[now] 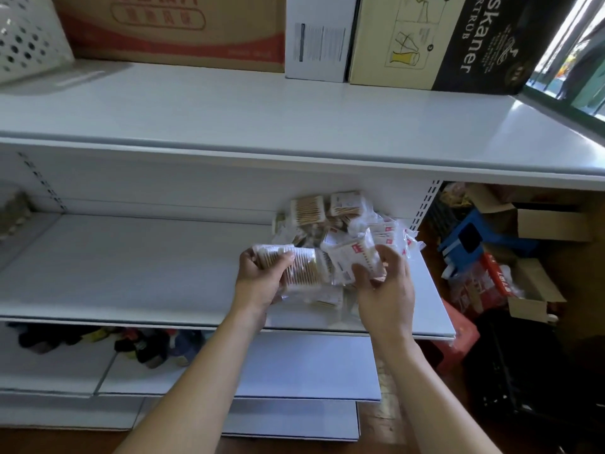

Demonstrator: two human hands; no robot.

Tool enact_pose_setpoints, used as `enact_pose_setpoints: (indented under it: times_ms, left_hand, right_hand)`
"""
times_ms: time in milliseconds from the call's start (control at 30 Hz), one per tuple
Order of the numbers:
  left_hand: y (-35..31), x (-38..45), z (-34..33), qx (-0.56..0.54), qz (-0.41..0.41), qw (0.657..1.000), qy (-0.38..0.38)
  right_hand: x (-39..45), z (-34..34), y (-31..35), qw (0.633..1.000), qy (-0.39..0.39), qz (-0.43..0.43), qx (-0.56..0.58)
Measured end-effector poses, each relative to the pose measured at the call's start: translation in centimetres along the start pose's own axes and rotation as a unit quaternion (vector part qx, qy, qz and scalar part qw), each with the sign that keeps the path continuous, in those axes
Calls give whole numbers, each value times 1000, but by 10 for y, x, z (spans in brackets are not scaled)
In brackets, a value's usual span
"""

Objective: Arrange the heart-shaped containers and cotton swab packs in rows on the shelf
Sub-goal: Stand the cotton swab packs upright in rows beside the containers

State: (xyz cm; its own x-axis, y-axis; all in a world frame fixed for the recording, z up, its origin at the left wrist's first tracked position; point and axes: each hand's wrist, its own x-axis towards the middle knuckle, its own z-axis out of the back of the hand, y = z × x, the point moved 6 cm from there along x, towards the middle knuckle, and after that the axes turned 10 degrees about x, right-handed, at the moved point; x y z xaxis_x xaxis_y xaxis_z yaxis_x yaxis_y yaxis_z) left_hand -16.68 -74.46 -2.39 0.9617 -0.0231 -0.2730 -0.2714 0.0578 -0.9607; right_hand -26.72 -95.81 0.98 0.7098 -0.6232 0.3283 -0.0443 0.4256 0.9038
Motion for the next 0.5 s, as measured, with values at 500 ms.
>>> enact_pose_setpoints:
  times_ms: [500]
  left_hand:
    - [-7, -1, 241, -33, 4, 999, -15]
  right_hand:
    - [-114, -229, 129, 957, 261, -25, 126]
